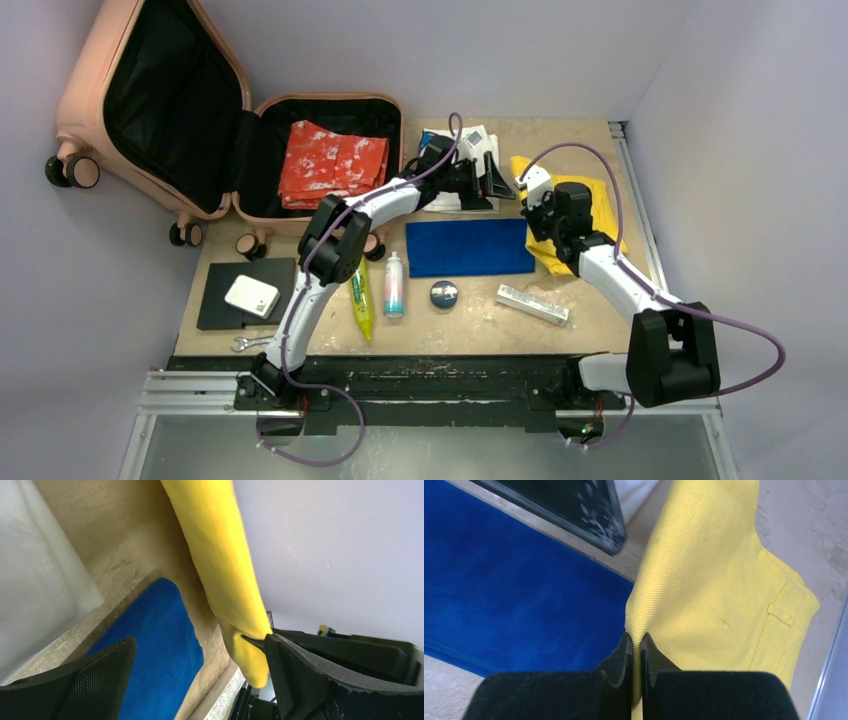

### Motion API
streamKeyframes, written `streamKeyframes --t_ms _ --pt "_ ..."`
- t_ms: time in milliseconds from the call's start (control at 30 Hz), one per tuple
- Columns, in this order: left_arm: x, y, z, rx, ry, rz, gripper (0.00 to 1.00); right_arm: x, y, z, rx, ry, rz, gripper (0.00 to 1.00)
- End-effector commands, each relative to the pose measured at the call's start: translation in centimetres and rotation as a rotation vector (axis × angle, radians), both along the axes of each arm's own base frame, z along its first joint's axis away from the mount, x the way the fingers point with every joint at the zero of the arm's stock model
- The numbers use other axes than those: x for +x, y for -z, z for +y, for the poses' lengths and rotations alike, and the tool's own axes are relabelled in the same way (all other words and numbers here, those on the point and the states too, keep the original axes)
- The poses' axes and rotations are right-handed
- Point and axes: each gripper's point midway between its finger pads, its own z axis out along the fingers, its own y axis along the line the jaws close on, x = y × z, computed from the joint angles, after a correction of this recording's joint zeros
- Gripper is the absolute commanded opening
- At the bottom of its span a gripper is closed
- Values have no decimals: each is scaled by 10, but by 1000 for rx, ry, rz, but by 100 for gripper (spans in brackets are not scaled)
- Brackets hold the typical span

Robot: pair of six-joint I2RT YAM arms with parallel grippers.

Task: Pack the luggage
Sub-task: Pick up the clothes at the center of the board.

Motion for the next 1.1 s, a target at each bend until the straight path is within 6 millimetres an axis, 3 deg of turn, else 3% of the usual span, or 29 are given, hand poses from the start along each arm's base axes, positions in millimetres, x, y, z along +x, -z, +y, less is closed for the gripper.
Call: streamKeyframes --t_ms 0,233,500,733,900,1067 --pt "3 1 -10 -39 4 -10 99 22 -75 38 87 -148 -262 0" --pt "0 0 -13 -79 5 29 99 21 -65 47 92 -185 -253 0" --pt "-4 -27 -15 -186 19 77 99 24 -52 53 93 -206 -233 0" --pt "-6 -60 -2 -300 14 74 99 25 -49 54 92 -204 -226 0" --pt "-4 -54 -5 -293 10 82 99 23 -51 63 110 -242 -223 0" --pt "0 -54 -7 -301 18 72 99 19 -38 75 94 -279 -194 0"
